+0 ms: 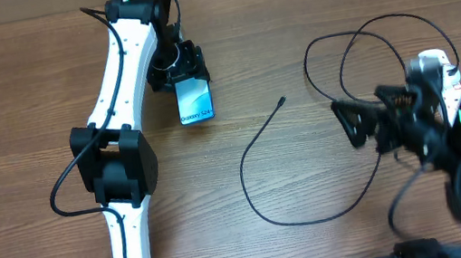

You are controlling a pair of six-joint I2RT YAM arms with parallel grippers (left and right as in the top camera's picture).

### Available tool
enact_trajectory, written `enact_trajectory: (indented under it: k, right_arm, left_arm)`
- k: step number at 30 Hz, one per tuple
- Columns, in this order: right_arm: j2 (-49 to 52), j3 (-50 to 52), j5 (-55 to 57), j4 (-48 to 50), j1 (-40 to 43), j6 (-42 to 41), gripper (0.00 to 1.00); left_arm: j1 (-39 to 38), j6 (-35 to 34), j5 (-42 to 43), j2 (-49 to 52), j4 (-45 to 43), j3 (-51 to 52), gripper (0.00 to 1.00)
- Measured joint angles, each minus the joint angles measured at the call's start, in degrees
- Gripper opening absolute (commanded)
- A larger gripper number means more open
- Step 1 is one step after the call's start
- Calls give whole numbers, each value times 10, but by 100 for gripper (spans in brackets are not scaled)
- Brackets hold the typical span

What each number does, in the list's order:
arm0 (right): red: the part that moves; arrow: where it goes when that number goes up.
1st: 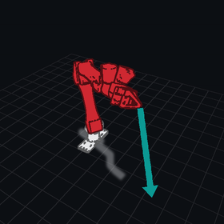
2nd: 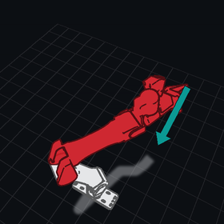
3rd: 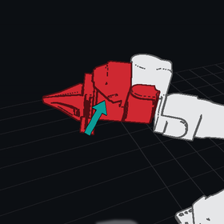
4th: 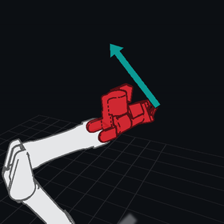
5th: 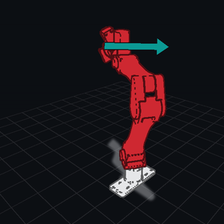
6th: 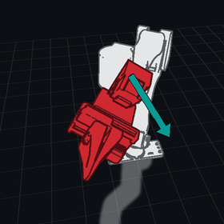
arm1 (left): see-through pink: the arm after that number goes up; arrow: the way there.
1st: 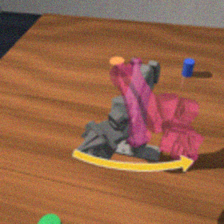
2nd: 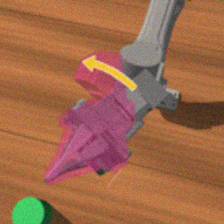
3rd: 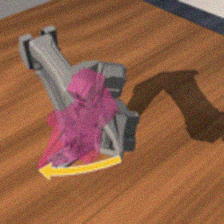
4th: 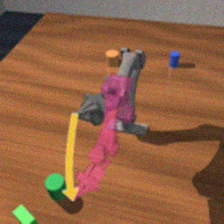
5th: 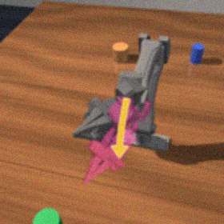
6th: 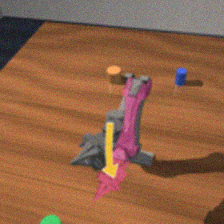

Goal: Plug charger to phone and switch on socket
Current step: 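Move the right gripper toward the black cable's USB-C plug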

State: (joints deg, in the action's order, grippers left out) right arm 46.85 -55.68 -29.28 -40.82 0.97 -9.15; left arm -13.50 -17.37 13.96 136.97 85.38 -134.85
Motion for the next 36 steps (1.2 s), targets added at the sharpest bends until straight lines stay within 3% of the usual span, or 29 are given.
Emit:
enact_trajectory:
  k: [5, 8, 15, 24, 30, 36]
  right_arm:
    - [143, -85, -65, -34, 0, -3, 100]
    - [196, -89, -114, -32, 0, -2, 86]
    - [340, -89, -162, -28, -26, -12, 88]
    - [493, -89, -195, 87, -124, -13, 92]
    - [558, -89, -219, 188, -170, -28, 100]
    - [587, -89, -219, 218, -176, -40, 100]
  left_arm:
    - [0, 0, 0, 0, 0, 0, 70]
    - [0, 0, 0, 0, 0, 0, 70]
    - [-12, 0, 0, 0, 0, 0, 71]
    - [-46, 0, 0, 0, 1, 0, 73]
    - [-54, 0, 7, 0, 10, 0, 73]
    - [-54, 0, 8, 0, 3, -1, 72]
